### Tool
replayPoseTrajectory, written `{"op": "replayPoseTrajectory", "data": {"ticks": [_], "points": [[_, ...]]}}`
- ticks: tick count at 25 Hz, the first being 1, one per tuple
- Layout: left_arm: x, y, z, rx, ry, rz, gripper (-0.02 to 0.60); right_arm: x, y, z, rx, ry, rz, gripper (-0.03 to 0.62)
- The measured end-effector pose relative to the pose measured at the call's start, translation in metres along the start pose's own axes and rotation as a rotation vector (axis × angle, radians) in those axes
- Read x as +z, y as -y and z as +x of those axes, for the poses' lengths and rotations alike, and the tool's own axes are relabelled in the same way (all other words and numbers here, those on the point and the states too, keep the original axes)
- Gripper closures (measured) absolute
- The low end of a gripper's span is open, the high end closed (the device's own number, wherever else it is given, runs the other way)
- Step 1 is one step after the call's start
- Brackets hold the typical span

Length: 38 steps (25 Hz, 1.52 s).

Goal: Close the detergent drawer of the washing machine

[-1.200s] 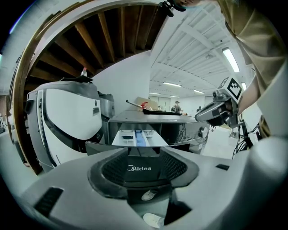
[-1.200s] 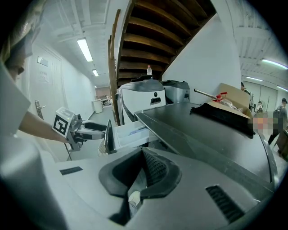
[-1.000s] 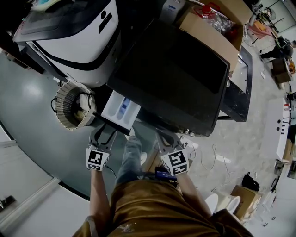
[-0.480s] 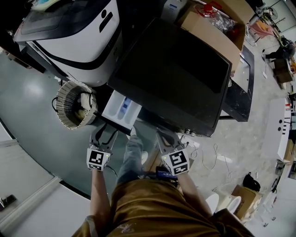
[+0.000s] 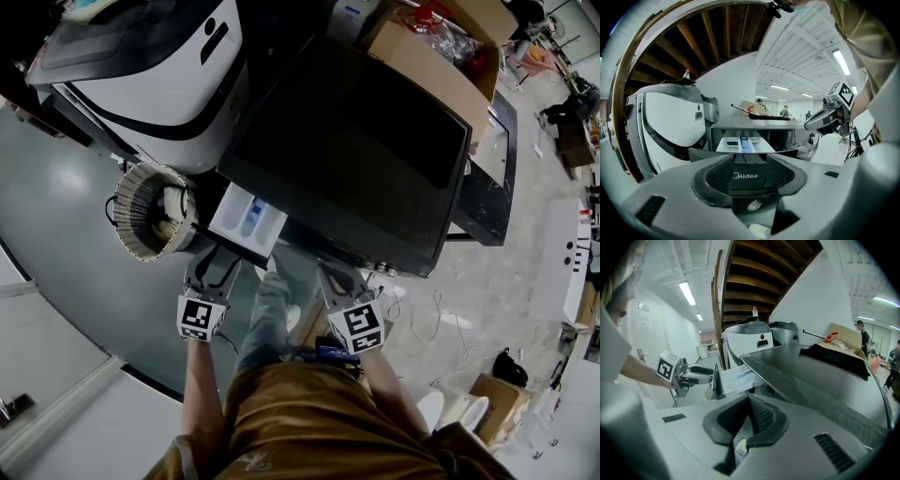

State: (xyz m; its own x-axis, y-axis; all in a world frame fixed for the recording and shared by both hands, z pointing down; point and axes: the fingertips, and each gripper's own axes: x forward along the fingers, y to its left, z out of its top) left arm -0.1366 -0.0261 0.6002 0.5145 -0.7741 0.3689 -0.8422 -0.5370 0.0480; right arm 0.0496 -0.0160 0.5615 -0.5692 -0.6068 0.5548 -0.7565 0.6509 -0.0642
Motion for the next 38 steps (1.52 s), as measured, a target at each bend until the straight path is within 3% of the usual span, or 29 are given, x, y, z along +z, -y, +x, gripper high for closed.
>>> {"op": "replayPoseTrajectory", "data": {"ticks": [38], "points": [[0.024, -0.016, 0.05, -0.025, 0.022, -0.057, 0.359, 0.006, 0.032, 0.016, -0.043, 0.008, 0.067, 0.582]]}}
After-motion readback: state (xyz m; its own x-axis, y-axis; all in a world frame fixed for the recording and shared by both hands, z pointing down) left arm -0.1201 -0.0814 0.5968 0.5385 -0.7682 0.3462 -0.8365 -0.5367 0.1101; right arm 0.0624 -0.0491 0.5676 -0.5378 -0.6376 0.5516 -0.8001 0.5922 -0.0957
